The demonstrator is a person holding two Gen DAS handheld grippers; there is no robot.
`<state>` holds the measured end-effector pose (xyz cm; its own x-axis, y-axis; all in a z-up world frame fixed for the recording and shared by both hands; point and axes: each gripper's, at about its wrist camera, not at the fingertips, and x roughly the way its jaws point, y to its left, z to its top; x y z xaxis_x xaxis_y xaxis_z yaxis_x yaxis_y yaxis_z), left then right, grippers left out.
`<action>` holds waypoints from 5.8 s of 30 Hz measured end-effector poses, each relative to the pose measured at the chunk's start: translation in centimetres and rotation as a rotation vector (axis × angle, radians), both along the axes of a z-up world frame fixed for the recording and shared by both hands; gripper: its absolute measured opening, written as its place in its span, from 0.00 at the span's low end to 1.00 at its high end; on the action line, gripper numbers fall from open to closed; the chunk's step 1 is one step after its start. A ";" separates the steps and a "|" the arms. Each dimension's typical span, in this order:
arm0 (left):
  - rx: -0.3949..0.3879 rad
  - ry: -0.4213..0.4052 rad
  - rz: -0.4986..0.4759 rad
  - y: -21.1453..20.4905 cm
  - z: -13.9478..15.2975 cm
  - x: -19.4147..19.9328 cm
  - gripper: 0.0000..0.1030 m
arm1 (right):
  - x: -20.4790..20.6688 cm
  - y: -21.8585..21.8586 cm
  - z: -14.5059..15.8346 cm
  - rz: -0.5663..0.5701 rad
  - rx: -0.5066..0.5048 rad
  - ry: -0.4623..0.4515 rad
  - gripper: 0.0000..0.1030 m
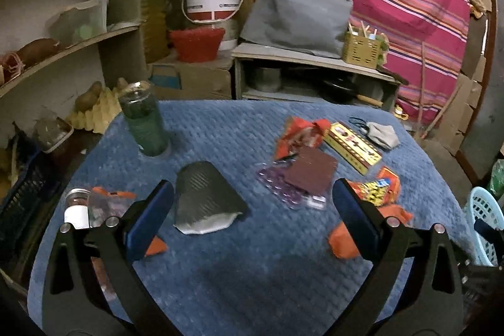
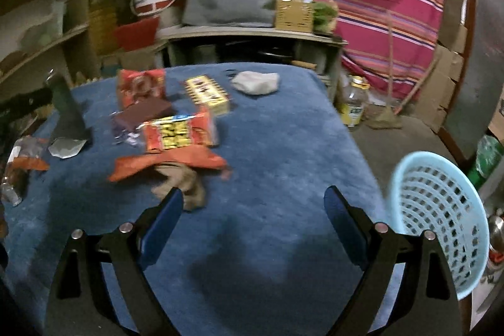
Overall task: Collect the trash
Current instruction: 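Return both tools to the table and grasp the crumpled brown paper with the right gripper, then release the brown paper into the basket while the left gripper drops the black pouch, then grasp the clear plastic bag with the left gripper while the right gripper grasps the orange plastic bag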
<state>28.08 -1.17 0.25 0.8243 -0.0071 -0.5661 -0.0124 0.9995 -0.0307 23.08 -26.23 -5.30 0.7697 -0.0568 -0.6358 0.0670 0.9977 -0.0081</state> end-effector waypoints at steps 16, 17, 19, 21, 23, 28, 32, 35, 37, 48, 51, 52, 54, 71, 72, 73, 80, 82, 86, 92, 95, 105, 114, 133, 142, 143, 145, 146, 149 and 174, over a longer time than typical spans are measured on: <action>-0.044 0.110 0.068 4.5 -5.1 3.9 0.95 | 4.5 3.7 -3.7 0.055 0.021 0.090 0.68; -0.027 0.108 0.076 4.5 -5.2 4.2 0.95 | 4.5 3.9 -3.7 0.064 0.022 0.084 0.64; -0.014 0.108 0.085 4.6 -5.4 4.8 0.95 | 4.5 4.4 -3.7 0.091 0.023 0.077 0.48; -0.025 0.121 0.091 4.9 -6.0 5.5 0.95 | 4.5 5.0 -3.7 0.117 0.018 0.070 0.37; -0.024 0.141 0.094 5.0 -6.5 6.1 0.95 | 4.4 5.4 -3.7 0.119 0.003 0.053 0.37; 0.026 0.171 0.110 4.7 -7.7 7.5 0.95 | 4.2 4.6 -3.4 0.099 0.036 0.032 0.36; 0.018 0.193 0.116 5.0 -8.3 8.5 0.94 | 4.0 3.8 -3.1 0.073 0.059 0.026 0.36; -0.009 0.211 0.120 5.6 -8.5 9.1 0.92 | 3.8 3.3 -2.9 0.066 0.058 0.026 0.36; -0.022 0.226 0.115 5.7 -8.7 9.3 0.89 | 3.6 3.2 -2.7 0.066 0.051 0.027 0.36; -0.014 0.197 0.035 4.2 -7.4 7.6 0.71 | 1.3 -1.0 -1.4 0.018 0.104 0.032 0.36; 0.000 0.144 0.025 3.0 -5.9 5.8 0.71 | 0.2 -2.1 -0.9 0.004 0.105 0.021 0.36; 0.002 0.129 0.019 2.5 -5.5 5.3 0.71 | -0.1 -2.5 -0.6 0.000 0.103 0.018 0.36; 0.012 0.107 0.007 1.5 -4.5 4.2 0.71 | -0.6 -3.2 -0.2 -0.005 0.096 0.010 0.36; -0.004 0.000 -0.195 -11.7 0.3 -3.6 0.71 | -6.2 -13.5 3.3 -0.082 0.049 -0.050 0.36; -0.010 -0.002 -0.214 -13.0 0.3 -3.8 0.71 | -6.5 -14.2 3.4 -0.090 0.042 -0.048 0.36; -0.011 -0.003 -0.226 -13.8 0.3 -4.1 0.71 | -6.9 -15.2 3.6 -0.104 0.028 -0.048 0.36; 0.005 -0.027 -0.350 -21.7 0.2 -6.2 0.71 | -8.9 -20.8 4.2 -0.185 0.025 -0.051 0.36; 0.002 -0.023 -0.387 -23.8 0.2 -6.6 0.71 | -9.3 -22.2 4.2 -0.207 0.026 -0.051 0.36; 0.006 -0.022 -0.463 -28.3 -0.2 -7.5 0.71 | -10.0 -25.0 4.1 -0.244 0.034 -0.046 0.36; 0.008 -0.009 -0.562 -33.9 -1.2 -8.6 0.71 | -10.6 -27.7 3.2 -0.275 0.047 -0.027 0.36; 0.002 0.008 -0.592 -35.9 -1.6 -8.5 0.71 | -10.6 -28.7 2.6 -0.286 0.070 -0.020 0.36; -0.015 0.038 -0.646 -40.2 -2.9 -7.8 0.71 | -10.5 -30.6 2.1 -0.309 0.087 -0.016 0.35; -0.016 -0.004 -0.659 -40.6 -1.6 -8.1 0.74 | -10.3 -30.8 1.8 -0.318 0.084 -0.006 0.35; 0.033 -0.052 -0.476 -29.3 -0.8 -6.9 0.94 | -6.9 -28.1 0.9 -0.324 0.048 0.007 0.44; 0.025 -0.036 -0.372 -21.8 -1.2 -6.0 0.95 | -7.1 -26.5 0.3 -0.411 0.064 -0.015 0.83; 0.022 -0.034 -0.357 -20.7 -1.3 -5.9 0.95 | -7.0 -25.9 0.3 -0.411 0.052 -0.015 0.84; 0.022 -0.030 -0.333 -18.9 -1.5 -6.0 0.95 | -6.8 -24.4 0.3 -0.396 0.036 -0.017 0.84; 0.021 -0.025 -0.320 -17.8 -1.6 -5.9 0.95 | -6.7 -23.3 0.3 -0.383 0.032 -0.024 0.84; 0.041 -0.026 -0.276 -14.8 -1.8 -6.0 0.95 | -6.3 -20.6 0.5 -0.354 0.039 -0.047 0.84; 0.007 0.122 0.181 10.0 -4.1 0.9 0.90 | 0.1 -2.4 -0.2 -0.039 0.015 -0.012 0.84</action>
<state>28.97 8.82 -3.88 0.7372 0.1396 -0.6611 -0.1953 0.9807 -0.0106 23.18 -28.66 -5.47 0.7746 -0.0775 -0.6277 0.1057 0.9944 0.0077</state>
